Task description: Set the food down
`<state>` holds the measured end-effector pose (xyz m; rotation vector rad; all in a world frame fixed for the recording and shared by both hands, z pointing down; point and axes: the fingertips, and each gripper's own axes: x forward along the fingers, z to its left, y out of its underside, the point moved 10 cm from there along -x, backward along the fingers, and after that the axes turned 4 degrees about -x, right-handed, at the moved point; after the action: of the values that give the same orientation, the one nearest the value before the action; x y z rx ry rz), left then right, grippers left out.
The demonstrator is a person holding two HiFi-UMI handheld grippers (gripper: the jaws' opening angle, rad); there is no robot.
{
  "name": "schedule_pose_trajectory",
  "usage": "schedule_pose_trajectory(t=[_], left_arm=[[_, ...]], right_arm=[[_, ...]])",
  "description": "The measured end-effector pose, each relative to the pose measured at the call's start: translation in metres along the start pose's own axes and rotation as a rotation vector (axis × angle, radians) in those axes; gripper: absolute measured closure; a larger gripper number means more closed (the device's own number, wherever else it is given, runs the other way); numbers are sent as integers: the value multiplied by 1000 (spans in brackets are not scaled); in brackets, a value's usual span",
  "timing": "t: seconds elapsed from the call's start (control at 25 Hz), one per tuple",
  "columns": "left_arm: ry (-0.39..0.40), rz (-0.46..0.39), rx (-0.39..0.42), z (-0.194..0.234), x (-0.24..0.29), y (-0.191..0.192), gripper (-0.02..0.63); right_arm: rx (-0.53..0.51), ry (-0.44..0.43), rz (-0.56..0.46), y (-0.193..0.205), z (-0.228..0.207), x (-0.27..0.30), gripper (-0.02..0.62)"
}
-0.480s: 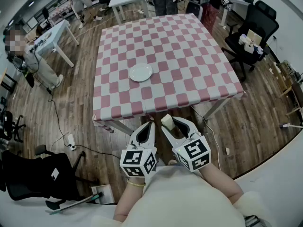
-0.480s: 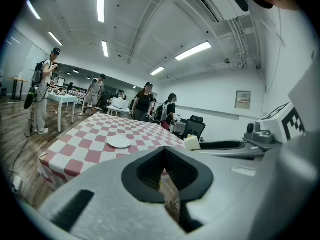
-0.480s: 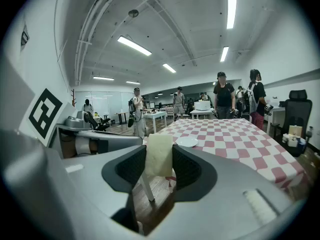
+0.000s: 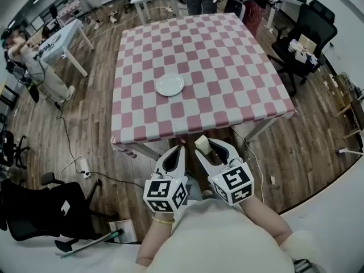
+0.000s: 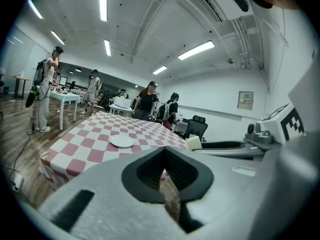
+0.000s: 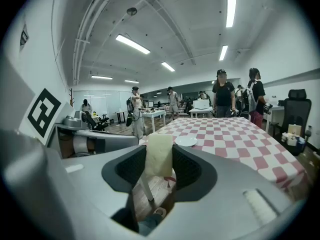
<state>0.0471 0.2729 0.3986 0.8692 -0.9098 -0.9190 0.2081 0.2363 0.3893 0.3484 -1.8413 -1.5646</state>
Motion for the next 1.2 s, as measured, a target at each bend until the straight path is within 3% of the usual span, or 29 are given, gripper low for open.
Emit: schedule_pose_trajectory(t=[1.2], left_arm=[[-2,10,-5,94,92,-59,606]], right_arm=[[-16,-11,19,-44,-50,129,425]])
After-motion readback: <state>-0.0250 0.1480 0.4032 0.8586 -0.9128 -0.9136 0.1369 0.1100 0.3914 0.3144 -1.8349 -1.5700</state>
